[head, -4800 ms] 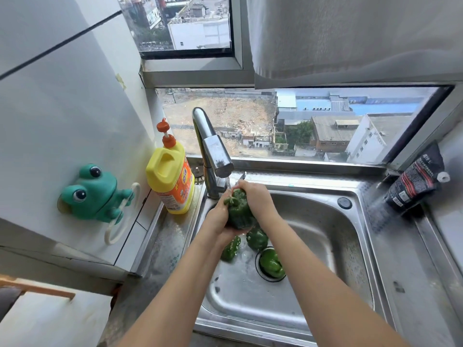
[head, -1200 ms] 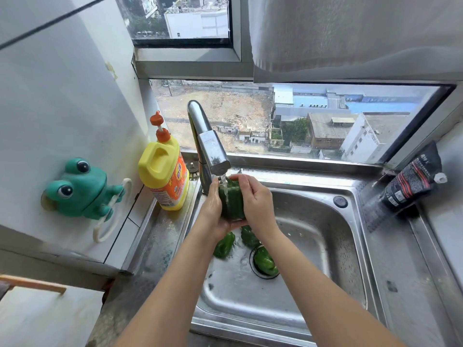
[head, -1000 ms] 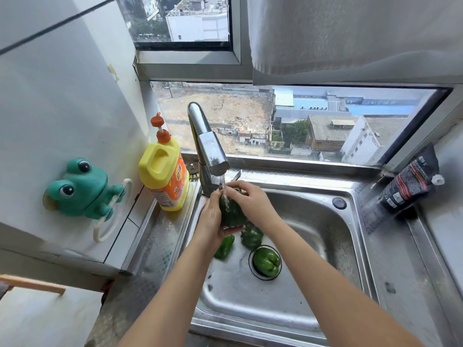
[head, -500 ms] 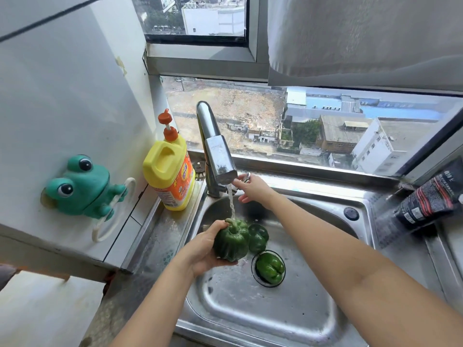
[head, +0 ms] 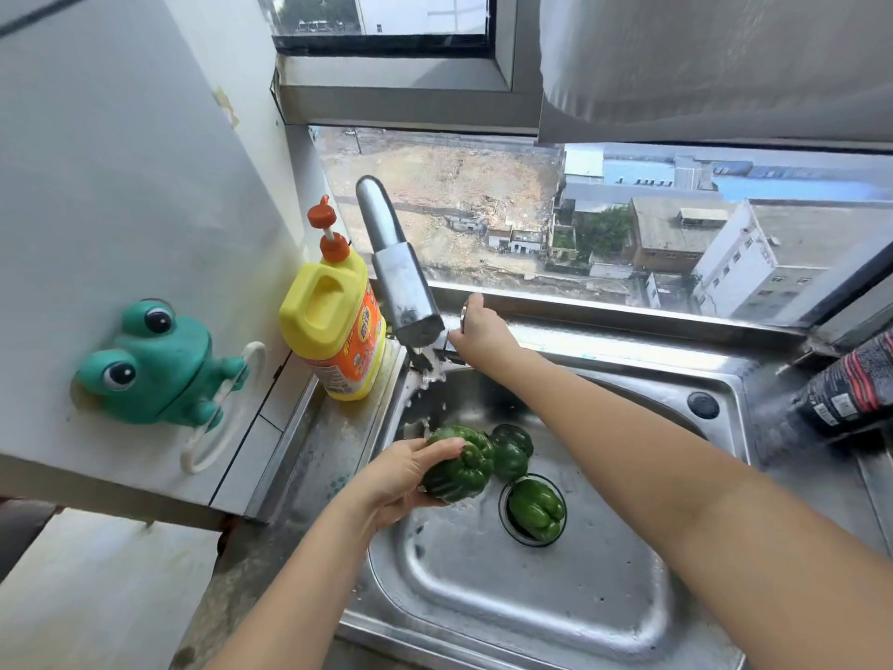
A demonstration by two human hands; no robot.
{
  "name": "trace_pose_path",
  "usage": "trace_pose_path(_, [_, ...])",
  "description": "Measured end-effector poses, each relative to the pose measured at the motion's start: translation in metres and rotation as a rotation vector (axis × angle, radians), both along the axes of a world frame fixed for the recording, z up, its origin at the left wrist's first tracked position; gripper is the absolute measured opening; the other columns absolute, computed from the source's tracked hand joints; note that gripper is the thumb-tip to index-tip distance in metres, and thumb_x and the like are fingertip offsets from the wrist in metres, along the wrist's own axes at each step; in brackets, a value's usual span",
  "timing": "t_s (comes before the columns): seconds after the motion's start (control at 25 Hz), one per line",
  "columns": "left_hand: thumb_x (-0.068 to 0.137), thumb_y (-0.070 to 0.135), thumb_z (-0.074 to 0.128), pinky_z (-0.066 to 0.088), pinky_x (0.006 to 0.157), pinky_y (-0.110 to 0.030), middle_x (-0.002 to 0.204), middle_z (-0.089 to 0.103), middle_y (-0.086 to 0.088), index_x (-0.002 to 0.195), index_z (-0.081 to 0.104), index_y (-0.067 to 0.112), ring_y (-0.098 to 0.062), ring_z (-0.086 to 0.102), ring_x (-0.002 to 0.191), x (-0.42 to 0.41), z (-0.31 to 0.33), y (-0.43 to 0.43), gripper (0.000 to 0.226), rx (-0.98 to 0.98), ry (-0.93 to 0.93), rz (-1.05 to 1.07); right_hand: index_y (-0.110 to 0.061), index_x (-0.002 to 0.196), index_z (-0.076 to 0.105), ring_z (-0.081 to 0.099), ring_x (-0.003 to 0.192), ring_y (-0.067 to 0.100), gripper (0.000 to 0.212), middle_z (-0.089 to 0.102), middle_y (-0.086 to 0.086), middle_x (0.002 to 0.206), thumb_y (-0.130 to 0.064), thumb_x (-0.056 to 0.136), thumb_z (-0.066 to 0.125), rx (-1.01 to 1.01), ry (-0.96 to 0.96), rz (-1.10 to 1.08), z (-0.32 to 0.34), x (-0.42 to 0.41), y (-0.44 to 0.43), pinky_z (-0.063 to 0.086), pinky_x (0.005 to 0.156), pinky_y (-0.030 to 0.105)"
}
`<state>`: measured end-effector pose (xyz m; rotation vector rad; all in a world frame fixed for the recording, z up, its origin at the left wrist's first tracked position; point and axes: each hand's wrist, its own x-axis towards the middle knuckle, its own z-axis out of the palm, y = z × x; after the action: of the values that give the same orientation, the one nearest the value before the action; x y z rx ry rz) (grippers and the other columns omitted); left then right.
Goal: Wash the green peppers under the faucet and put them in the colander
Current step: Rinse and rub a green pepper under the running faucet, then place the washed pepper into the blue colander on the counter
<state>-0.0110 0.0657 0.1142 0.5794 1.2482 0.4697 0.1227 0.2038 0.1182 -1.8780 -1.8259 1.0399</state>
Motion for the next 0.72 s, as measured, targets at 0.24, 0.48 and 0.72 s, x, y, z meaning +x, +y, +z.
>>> trace_pose_path(0.24, [0.072, 0.016, 0.077, 0.054, 0.086, -0.044, 0.118, 0.064, -0.013, 0.123, 0.055, 0.014, -0.03, 0.063, 0.107, -0.006, -0.002, -0.004, 0.056, 0.102, 0.114, -0.05, 0.006, 0.131, 0.026, 0.057, 0.105, 0.04, 0.05, 0.059, 0.024, 0.113, -0.01, 0.091, 0.05, 0.025, -0.102, 0.034, 0.002, -0.008, 0.005, 0.036, 0.071, 0.035])
trace_pose_path(0.48, [0.059, 0.013, 0.087, 0.052, 0.094, -0.045, 0.111, 0.064, -0.005, 0.12, 0.053, 0.024, -0.023, 0.063, 0.104, 0.003, -0.002, -0.022, 0.071, 0.213, 0.206, -0.064, 0.005, 0.128, 0.029, 0.058, 0.102, 0.039, 0.042, 0.06, 0.027, 0.115, -0.015, 0.095, 0.045, -0.029, -0.181, 0.147, 0.012, 0.007, -0.014, 0.037, 0.069, 0.034])
trace_pose_path(0.72, [0.057, 0.017, 0.089, 0.053, 0.067, -0.014, 0.112, 0.062, 0.0, 0.122, 0.049, 0.025, -0.011, 0.063, 0.098, 0.02, 0.004, -0.037, 0.077, 0.376, 0.298, -0.084, -0.007, 0.128, 0.05, 0.055, 0.111, 0.027, 0.041, 0.058, 0.012, 0.126, -0.023, 0.09, 0.057, -0.161, -0.367, 0.416, 0.026, 0.056, -0.084, 0.046, 0.088, 0.033])
